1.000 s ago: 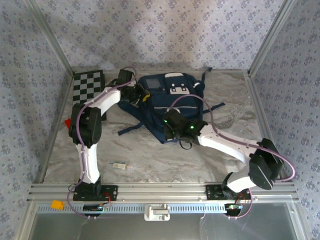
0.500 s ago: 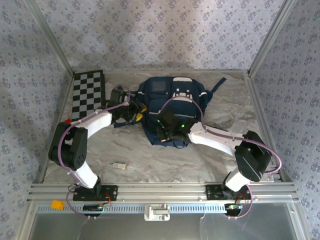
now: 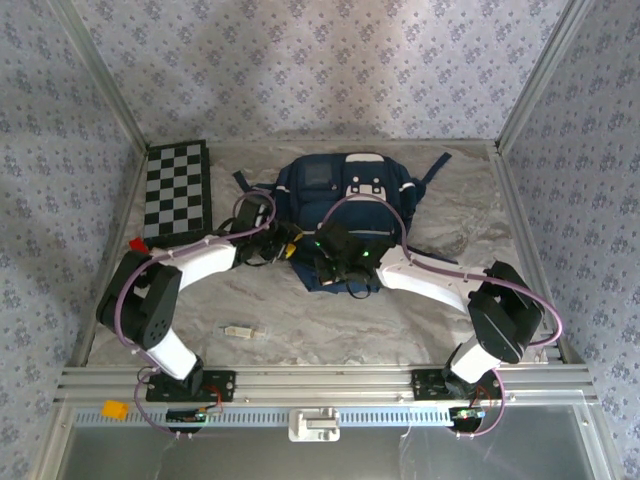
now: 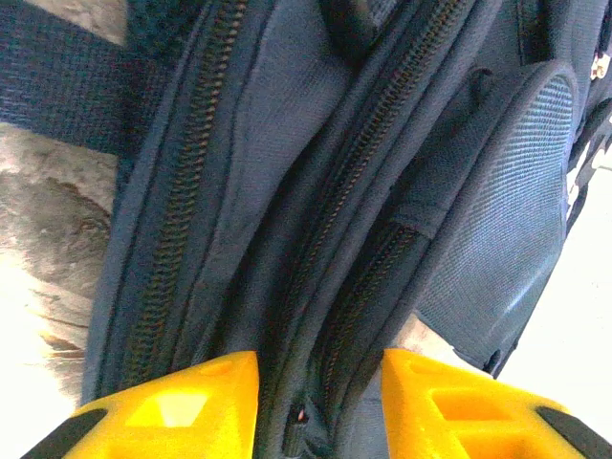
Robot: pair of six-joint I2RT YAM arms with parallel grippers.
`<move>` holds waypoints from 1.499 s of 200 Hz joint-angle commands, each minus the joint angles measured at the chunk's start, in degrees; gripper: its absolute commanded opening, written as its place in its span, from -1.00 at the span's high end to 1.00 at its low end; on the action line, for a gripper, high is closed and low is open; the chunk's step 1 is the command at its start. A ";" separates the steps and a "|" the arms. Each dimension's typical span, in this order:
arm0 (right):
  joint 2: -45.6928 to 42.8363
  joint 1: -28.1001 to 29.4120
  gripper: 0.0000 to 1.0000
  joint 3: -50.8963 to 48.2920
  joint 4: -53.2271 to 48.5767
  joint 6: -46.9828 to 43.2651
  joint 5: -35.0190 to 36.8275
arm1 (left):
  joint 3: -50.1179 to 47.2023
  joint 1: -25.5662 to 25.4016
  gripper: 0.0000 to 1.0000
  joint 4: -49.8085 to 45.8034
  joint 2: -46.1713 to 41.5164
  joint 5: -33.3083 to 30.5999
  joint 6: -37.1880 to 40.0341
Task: Pack books, pencil case, and school supplies into a backpack
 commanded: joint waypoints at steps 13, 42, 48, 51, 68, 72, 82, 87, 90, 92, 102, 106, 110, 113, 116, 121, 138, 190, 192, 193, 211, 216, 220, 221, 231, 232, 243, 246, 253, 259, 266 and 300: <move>0.14 -0.46 1.00 -0.88 1.16 0.11 1.89 | 0.29 -2.80 0.31 -0.27 -1.24 -1.70 -2.57; 1.37 -0.63 1.00 -0.37 1.24 0.09 1.61 | 1.11 -4.98 0.49 -1.15 -1.03 -5.26 -3.22; 1.70 -0.77 0.97 -0.10 1.23 0.11 1.67 | 1.17 -4.91 0.55 -0.77 -0.85 -5.75 -3.38; 1.93 -0.85 0.92 0.04 1.14 0.03 1.67 | 1.26 -4.74 0.57 -0.59 -0.74 -5.82 -3.44; 2.70 -1.10 0.64 0.78 1.07 -0.22 1.85 | 2.18 -4.18 0.65 -0.91 0.07 -5.42 -2.96; 2.86 -1.16 0.58 0.92 1.34 -0.44 1.69 | 2.40 -4.16 0.66 -1.11 0.21 -5.39 -2.81; 3.29 -1.41 0.47 1.29 1.61 -0.68 1.67 | 2.71 -4.16 0.70 -1.50 0.44 -5.50 -2.66; 3.55 -1.57 0.43 1.63 1.63 -0.68 1.79 | 2.71 -4.10 0.73 -1.22 0.54 -5.39 -2.74; 3.82 -1.71 0.39 1.88 1.42 -0.62 1.91 | 2.67 -4.10 0.75 -1.03 0.59 -5.32 -2.73; 3.99 -1.94 0.38 2.10 1.36 -0.56 1.92 | 2.68 -4.15 0.76 -0.94 0.63 -5.30 -2.74; 4.96 -2.56 0.34 2.84 1.11 -0.29 1.51 | 2.66 -4.16 0.79 -1.09 0.61 -5.12 -2.75; 5.31 -2.82 0.33 3.21 1.07 -0.31 1.30 | 2.72 -4.07 0.80 -1.21 0.54 -5.29 -2.70; 5.67 -2.98 0.33 3.38 1.28 -0.41 1.15 | 2.71 -4.01 0.81 -1.31 0.48 -5.39 -2.66; 5.93 -3.07 0.33 3.47 1.27 -0.42 1.00 | 2.64 -4.05 0.81 -1.32 0.36 -5.39 -2.59; 6.23 -3.18 0.32 3.50 1.29 -0.30 0.98 | 2.63 -4.07 0.81 -1.38 0.27 -5.52 -2.57; 6.53 -3.26 0.31 3.52 1.27 0.03 0.96 | 2.63 -4.00 0.81 -1.49 0.10 -5.64 -2.57; 7.63 -3.60 0.30 3.52 1.94 0.64 -0.12 | 2.81 -4.16 0.81 -1.57 0.12 -5.60 -2.08; 10.58 -3.80 0.61 5.79 -0.19 1.32 1.07 | 2.82 -4.16 0.86 -2.11 -0.53 -6.04 -1.71; 10.60 -3.85 0.62 5.74 -0.16 1.40 1.08 | 2.94 -4.16 0.86 -2.22 -0.53 -6.08 -1.59; 10.58 -3.87 0.63 5.68 -0.20 1.46 1.11 | 2.96 -4.16 0.87 -2.30 -0.58 -6.13 -1.55; 9.69 -4.05 0.75 4.90 0.33 1.38 1.28 | 3.70 -4.16 0.92 -3.70 -0.62 -6.73 -0.86; 9.36 -4.08 0.79 4.84 0.45 1.29 1.30 | 3.76 -4.16 0.94 -3.86 -0.60 -6.98 -0.68; 9.18 -4.14 0.81 4.76 0.41 1.19 1.28 | 3.77 -4.04 0.96 -3.94 -0.58 -7.13 -0.72; 9.12 -4.15 0.82 4.75 0.35 1.18 1.30 | 3.77 -4.01 0.96 -3.99 -0.60 -7.14 -0.72; 8.77 -3.97 0.87 4.92 -0.55 0.82 1.81 | 3.77 -3.77 1.00 -4.15 -0.68 -7.35 -0.74; 8.74 -3.93 0.88 4.97 -0.70 0.77 1.92 | 3.72 -3.70 1.00 -4.14 -0.69 -7.34 -0.73; 7.96 -3.56 0.98 5.11 -2.56 0.59 3.56 | 4.13 -3.06 1.00 -4.41 -0.76 -7.26 -0.29; 7.66 -3.46 1.00 4.99 -2.87 0.55 3.95 | 4.32 -2.75 1.00 -4.65 -0.84 -7.19 -0.15; 6.82 -3.22 1.00 4.66 -3.56 0.52 4.85 | 4.59 -2.15 1.00 -5.04 -1.02 -6.94 0.12; 6.03 -3.09 1.00 4.39 -4.17 0.46 5.66 | 4.91 -1.68 1.00 -5.18 -1.35 -6.73 0.28; 5.26 -2.95 1.00 3.95 -4.66 0.48 6.24 | 5.06 -1.36 1.00 -5.19 -1.95 -6.66 0.24; 1.75 -1.99 1.00 2.80 -5.51 1.49 6.49 | 5.96 -1.17 1.00 -9.70 -4.38 -6.92 1.94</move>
